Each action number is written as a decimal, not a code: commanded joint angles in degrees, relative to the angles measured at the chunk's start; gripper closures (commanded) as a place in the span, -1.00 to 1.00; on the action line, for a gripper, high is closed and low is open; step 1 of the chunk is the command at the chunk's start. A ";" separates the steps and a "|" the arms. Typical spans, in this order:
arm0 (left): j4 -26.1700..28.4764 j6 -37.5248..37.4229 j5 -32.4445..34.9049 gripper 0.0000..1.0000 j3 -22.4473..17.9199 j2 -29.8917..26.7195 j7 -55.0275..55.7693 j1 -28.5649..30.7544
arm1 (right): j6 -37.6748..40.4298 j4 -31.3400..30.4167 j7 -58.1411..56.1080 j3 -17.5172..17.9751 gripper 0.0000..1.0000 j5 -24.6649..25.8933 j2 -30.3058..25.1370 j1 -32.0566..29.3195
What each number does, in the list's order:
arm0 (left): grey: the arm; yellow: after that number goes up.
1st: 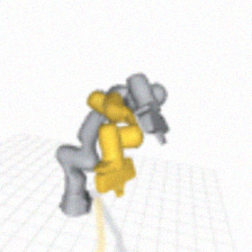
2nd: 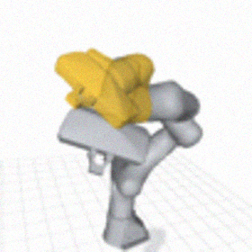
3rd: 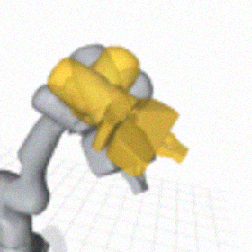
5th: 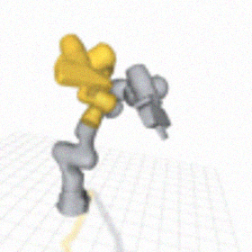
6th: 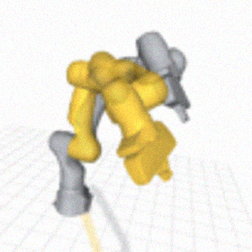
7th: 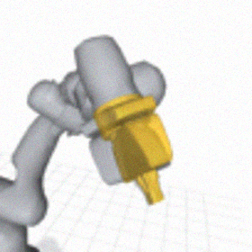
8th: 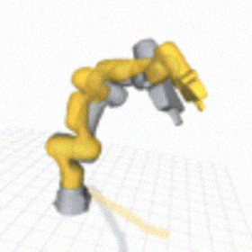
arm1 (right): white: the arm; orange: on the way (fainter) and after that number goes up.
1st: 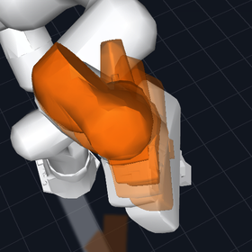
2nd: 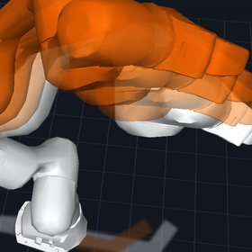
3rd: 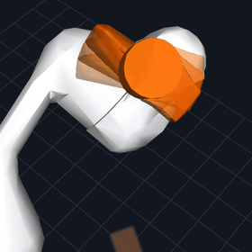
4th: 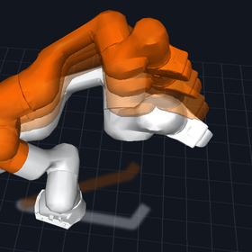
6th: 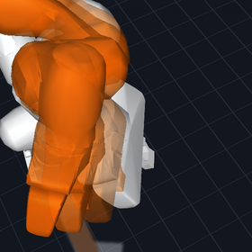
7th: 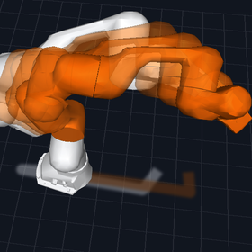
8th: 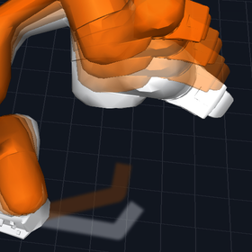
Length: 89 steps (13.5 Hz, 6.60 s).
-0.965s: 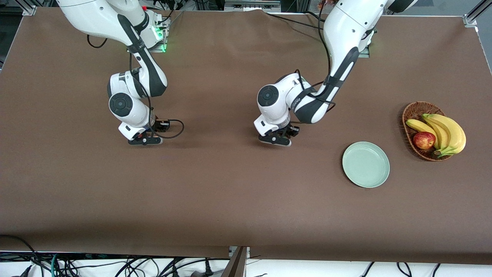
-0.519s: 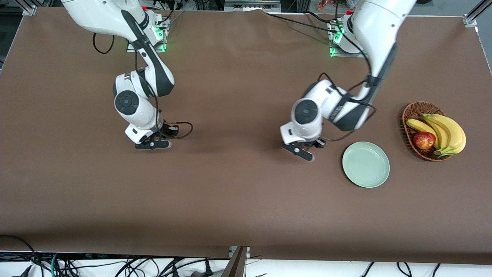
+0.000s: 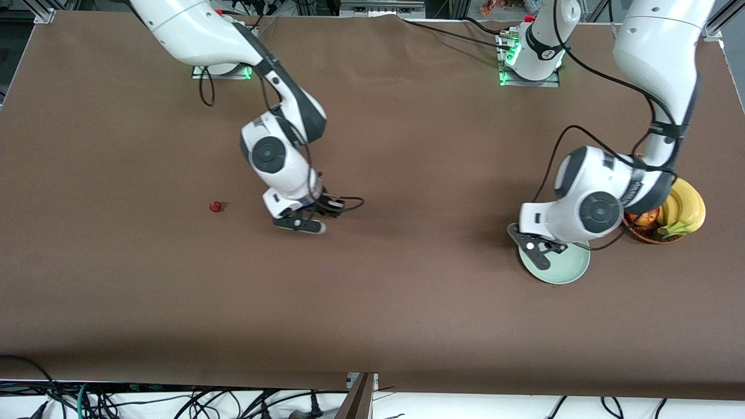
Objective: Collect all strawberries into plate
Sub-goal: 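Release the strawberry onto the plate while the right gripper carries another, then set the strawberry down with the right gripper while the left gripper withdraws, then move the left gripper to the strawberry while the right gripper reaches another, then grasp a strawberry with each gripper and lift both, then lower the strawberry onto the plate while the right gripper carries another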
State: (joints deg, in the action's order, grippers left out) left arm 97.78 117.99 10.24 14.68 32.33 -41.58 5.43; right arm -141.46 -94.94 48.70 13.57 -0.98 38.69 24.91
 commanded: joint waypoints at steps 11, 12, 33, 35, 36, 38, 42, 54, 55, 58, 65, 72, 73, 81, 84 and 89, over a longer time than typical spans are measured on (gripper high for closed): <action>-1.10 5.33 -2.15 -0.57 0.97 6.00 -22.23 8.10 | -12.26 26.74 16.52 -2.41 0.56 0.28 22.66 19.21; -1.37 5.15 -2.15 -0.78 0.97 5.91 -22.32 8.02 | -12.26 26.65 16.61 -2.41 0.31 0.28 22.57 19.30; 10.48 15.21 -6.37 -1.00 18.11 2.48 47.70 -0.68 | 50.84 23.42 -35.23 -14.52 -1.00 0.55 0.87 -6.45; 11.73 18.76 -6.28 -1.00 17.93 3.44 48.34 -1.91 | 50.23 19.63 -36.04 -16.99 -1.00 0.28 -0.10 -6.54; 11.99 19.90 -6.28 -1.00 17.85 3.97 50.17 -3.05 | 49.36 17.70 -36.30 -17.69 -1.00 0.28 -0.45 -6.71; 12.61 20.71 -3.75 -1.00 17.76 3.97 56.66 -4.81 | 45.68 13.05 -39.88 -18.75 -1.00 -0.33 -1.33 -7.59; 13.48 20.71 5.13 -1.00 17.84 4.59 67.40 -6.22 | 31.81 -1.00 -44.82 -18.84 -1.00 -0.42 -5.72 -9.61; 13.14 20.10 8.13 0.86 17.93 4.86 66.98 -5.61 | 13.23 -18.26 -49.48 -19.54 -1.00 -0.33 -9.33 -10.76; 13.05 19.22 8.13 0.90 18.11 3.63 67.15 -5.35 | 12.71 -18.52 -49.83 -19.54 -1.00 -0.33 -9.33 -10.84; 9.64 6.60 8.05 0.90 18.02 -0.15 64.36 -5.08 | 12.35 -18.96 -49.84 -19.54 -0.79 -0.33 -9.33 -10.93; 3.64 -4.87 7.96 0.88 18.11 -0.33 31.53 5.62 | 12.52 -18.88 -53.88 -19.54 0.43 -0.33 -8.98 -12.08; 2.68 4.25 7.78 0.89 17.93 5.28 0.58 15.82 | 12.79 -16.61 -53.10 -18.85 0.68 -0.51 -8.89 -11.99; 2.68 5.92 7.78 0.89 17.93 6.42 -3.12 16.88 | 12.79 -15.29 -52.83 -17.97 0.68 -1.12 -8.72 -11.55; 2.06 7.53 7.25 -1.00 17.84 7.49 -8.52 17.95 | 12.26 4.56 -21.69 -12.87 0.68 -10.53 0.49 3.01; 2.06 4.82 7.08 -1.00 18.19 6.61 -6.77 17.77 | 11.04 12.74 -7.17 -12.87 0.67 -10.44 5.68 10.23; 2.76 -2.58 7.08 -1.00 22.06 4.24 8.85 17.68 | -2.67 20.05 9.64 -12.87 0.66 -10.44 12.81 19.64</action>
State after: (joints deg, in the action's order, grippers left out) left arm 99.81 117.66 17.05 35.28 38.35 -38.37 23.19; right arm -142.22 -79.71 54.10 1.38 -10.64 48.22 42.27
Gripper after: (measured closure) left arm 0.000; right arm 0.687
